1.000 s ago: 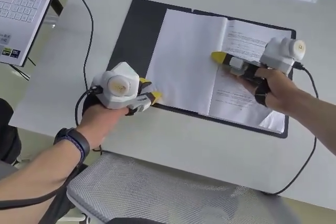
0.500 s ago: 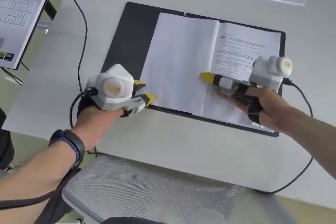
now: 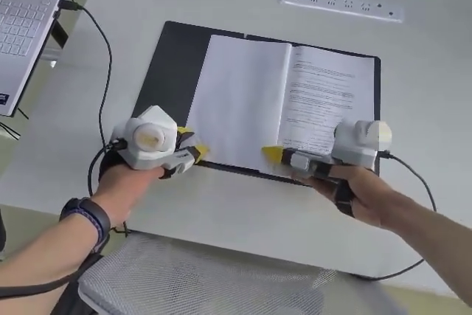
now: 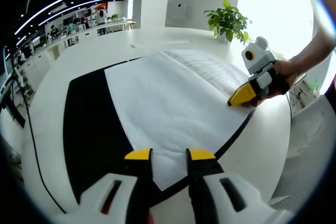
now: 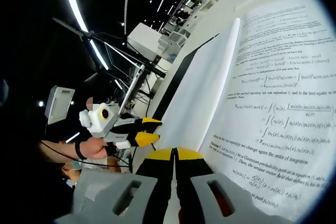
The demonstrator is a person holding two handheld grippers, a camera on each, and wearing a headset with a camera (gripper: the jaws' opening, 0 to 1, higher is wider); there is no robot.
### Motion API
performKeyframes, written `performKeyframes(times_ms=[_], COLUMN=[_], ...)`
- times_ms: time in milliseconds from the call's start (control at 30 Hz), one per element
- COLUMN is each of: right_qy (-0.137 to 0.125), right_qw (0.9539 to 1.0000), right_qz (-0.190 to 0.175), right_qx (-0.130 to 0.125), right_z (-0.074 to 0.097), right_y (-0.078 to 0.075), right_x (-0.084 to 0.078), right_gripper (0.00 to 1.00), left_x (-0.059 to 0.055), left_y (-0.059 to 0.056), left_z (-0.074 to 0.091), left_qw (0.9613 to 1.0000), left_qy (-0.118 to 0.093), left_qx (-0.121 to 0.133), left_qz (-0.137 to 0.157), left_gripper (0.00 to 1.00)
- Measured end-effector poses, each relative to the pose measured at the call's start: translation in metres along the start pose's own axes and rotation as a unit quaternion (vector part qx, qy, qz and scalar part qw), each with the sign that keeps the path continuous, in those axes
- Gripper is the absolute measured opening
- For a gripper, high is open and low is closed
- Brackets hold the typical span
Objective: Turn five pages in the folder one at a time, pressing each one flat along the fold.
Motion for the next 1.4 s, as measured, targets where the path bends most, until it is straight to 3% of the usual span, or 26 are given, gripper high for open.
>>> performKeyframes(times_ms=[200,567,867,1100,1267,1400], right_qy=[0.003,-0.015,-0.005,-0.003,-0.010,-0.016], right_qw=[1.0000,0.9996,0.9995,0.9994,0.9992,0.9990], right_qz=[0.002,-0.010,-0.007,-0.005,-0.001,0.010], right_qx=[-0.007,-0.023,-0.032,-0.036,-0.038,-0.042], right_z=[0.003,0.008,0.007,0.010,0.018,0.025], right_y=[0.006,-0.007,-0.009,-0.007,-0.004,0.001], right_x=[-0.010,-0.016,-0.016,-0.014,-0.008,-0.003], right_gripper=[0.00,0.00,0.00,0.00,0.07,0.12], left_x=[-0.001,0.000,0.000,0.000,0.000,0.003], left_y=[-0.001,-0.002,0.000,-0.001,-0.001,-0.005], left_z=[0.000,0.001,0.002,0.000,-0.002,-0.003], left_qw=[1.0000,1.0000,1.0000,0.9999,0.9997,0.9996], left_qy=[0.000,-0.002,-0.002,0.004,0.015,0.011], left_qx=[-0.001,0.001,0.001,-0.008,-0.014,-0.023], left_qz=[-0.004,-0.003,0.004,0.007,0.009,0.015], left_gripper=[0.24,0.24,0.21,0.27,0.31,0.37])
Point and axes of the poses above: the centre of the closed fingertips' face, and the gripper's own axes: z roughly backward along the fingers, y roughly to its left, x roughly out of its top, the point moved 8 cm from there along z, roughly backward along the fingers, and after that the axes turned 2 degrees about -y, right-handed, at the moved point
